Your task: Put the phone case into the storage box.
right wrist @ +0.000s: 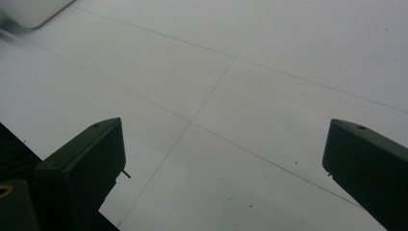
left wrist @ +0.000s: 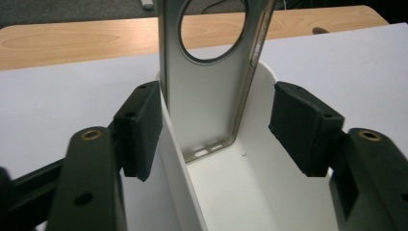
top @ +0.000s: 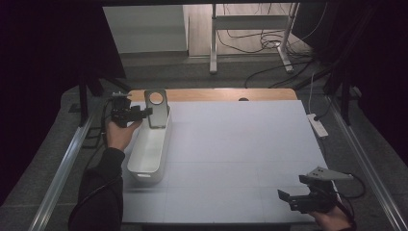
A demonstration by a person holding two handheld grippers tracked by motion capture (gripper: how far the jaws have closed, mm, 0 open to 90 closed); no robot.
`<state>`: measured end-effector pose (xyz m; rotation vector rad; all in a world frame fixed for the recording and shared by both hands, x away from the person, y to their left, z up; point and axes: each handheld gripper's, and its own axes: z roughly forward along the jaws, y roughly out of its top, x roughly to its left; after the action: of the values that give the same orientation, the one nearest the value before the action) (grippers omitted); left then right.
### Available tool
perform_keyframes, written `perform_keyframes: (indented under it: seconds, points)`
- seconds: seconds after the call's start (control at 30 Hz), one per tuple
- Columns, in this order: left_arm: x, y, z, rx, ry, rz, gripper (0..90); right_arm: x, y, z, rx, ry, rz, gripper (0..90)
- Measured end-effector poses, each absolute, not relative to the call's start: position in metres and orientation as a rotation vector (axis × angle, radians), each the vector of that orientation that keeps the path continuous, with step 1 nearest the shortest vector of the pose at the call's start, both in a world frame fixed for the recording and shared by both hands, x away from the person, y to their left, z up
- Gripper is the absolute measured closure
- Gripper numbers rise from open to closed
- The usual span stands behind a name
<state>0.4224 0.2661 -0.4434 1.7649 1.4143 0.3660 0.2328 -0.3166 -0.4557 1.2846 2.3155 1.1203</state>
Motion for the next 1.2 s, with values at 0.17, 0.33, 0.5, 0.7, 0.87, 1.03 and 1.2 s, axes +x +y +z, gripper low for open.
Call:
perform_keyframes:
  seconds: [0.17,0.33,0.5,0.7,0.87,1.03,1.2]
  points:
    - [0.418,0.263,-0.444,1.784,1.384,0.385,27.4,0.233,-0.317,-0.456,1.284,2.318,1.118,1.3]
    - [0.414,0.260,-0.445,1.801,1.374,0.393,20.3,0.233,-0.316,-0.456,1.285,2.318,1.117,1.4]
    - [0.410,0.257,-0.443,1.804,1.352,0.381,14.2,0.233,-0.316,-0.456,1.284,2.320,1.116,1.5]
    - [0.402,0.251,-0.441,1.819,1.292,0.355,7.3,0.233,-0.316,-0.456,1.284,2.322,1.115,1.5]
    - [0.397,0.246,-0.441,1.866,1.276,0.363,4.6,0.233,-0.316,-0.456,1.284,2.323,1.114,1.5]
    - [0.389,0.242,-0.440,1.905,1.244,0.382,3.1,0.233,-0.316,-0.456,1.281,2.324,1.114,1.5]
    - [0.382,0.237,-0.440,1.937,1.224,0.399,2.6,0.233,-0.316,-0.456,1.281,2.324,1.112,1.5]
